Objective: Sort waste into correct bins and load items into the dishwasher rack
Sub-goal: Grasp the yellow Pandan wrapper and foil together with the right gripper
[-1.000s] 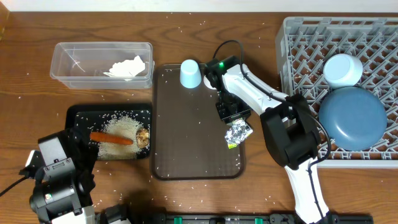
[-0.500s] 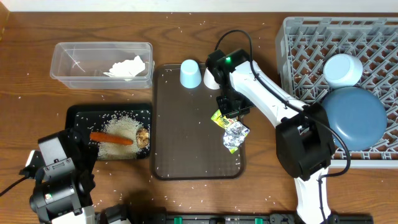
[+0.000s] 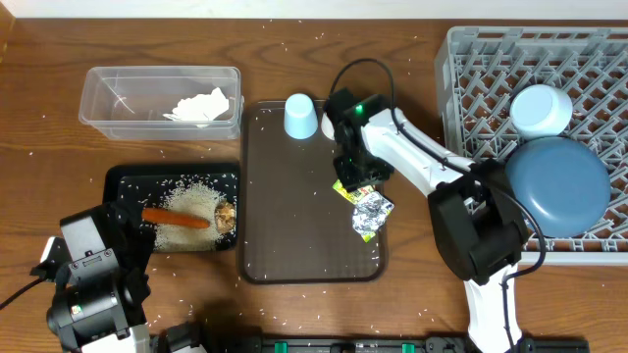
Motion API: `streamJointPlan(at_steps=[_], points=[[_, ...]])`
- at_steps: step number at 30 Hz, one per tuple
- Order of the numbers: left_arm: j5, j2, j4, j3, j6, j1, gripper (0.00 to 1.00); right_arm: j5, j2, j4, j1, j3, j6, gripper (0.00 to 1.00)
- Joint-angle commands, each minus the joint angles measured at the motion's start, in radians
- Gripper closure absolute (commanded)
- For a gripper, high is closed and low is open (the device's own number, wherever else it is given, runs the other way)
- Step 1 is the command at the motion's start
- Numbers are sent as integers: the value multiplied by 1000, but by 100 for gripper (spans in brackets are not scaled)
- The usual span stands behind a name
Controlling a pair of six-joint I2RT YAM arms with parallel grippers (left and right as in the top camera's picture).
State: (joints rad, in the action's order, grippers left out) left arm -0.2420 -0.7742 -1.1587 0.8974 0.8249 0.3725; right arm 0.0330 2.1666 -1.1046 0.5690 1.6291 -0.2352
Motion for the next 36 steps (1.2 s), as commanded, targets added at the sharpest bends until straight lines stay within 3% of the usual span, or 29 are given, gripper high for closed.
streamJointPlan(at_steps=[1,4,10,26,27,28,30,31,36], points=[[-8,-1,-4,15,-13,5,2,24,-6,14,11,-23,35,57],[-9,-1,-4,15,-13,5,2,24,-6,18,12,-23,42,67],[-8,-1,-4,15,-13,5,2,24,-7,11,14,-19,41,99],[-9,-1,-4,15,-13,5,2,170,-80,-87,14,131,50,99],[-9,-1,-4,15,-13,5,2,170,-82,-91,14,131,50,96],[-8,-1,-4,15,-13,5,2,167,-84,-98,14,131,57,78],[-9,-1,-4,15,-13,5,2,163,-82,-107,14,125,90,29],[-9,-1,-4,15,-13,5,2,153,-79,-106,14,116,111,25],[-9,-1,-4,15,-13,5,2,152,-72,-53,15,47,187,31]])
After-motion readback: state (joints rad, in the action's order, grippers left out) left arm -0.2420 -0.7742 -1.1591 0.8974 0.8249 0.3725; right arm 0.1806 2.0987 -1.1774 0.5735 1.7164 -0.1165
